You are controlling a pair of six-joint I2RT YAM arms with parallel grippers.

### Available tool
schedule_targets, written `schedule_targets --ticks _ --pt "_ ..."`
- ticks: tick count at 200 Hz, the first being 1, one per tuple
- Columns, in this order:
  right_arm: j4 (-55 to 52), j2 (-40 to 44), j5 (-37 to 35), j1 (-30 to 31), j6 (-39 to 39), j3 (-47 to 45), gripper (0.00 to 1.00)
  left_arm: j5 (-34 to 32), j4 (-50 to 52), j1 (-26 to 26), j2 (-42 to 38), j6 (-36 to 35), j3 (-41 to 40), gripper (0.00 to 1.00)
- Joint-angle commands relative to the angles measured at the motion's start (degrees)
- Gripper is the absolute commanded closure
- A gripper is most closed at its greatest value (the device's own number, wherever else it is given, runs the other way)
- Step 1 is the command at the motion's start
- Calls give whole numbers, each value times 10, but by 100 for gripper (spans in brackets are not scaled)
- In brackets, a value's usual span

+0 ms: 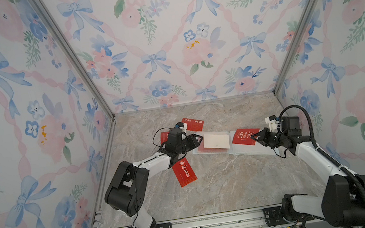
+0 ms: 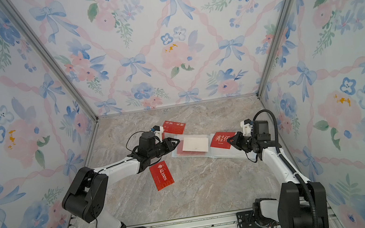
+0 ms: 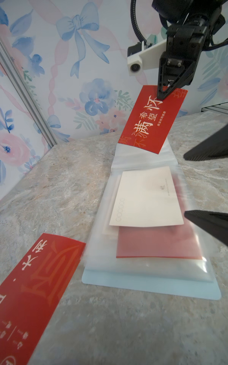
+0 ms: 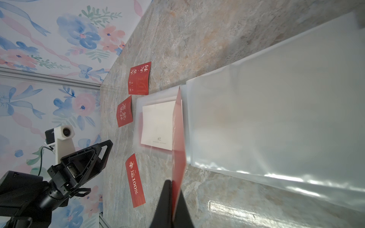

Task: Place the photos into the photo albums
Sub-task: Insert the photo into the photo album.

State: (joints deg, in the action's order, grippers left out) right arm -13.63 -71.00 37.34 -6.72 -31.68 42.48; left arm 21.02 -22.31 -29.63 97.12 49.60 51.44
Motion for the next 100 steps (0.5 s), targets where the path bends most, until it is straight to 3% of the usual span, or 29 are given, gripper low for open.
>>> schedule_targets --ticks 1,100 --pt "33 -17 12 -4 2 -5 96 14 -9 -2 21 -1 21 56" --pt "83 -99 42 1 -6 18 96 37 -8 2 105 -5 53 56"
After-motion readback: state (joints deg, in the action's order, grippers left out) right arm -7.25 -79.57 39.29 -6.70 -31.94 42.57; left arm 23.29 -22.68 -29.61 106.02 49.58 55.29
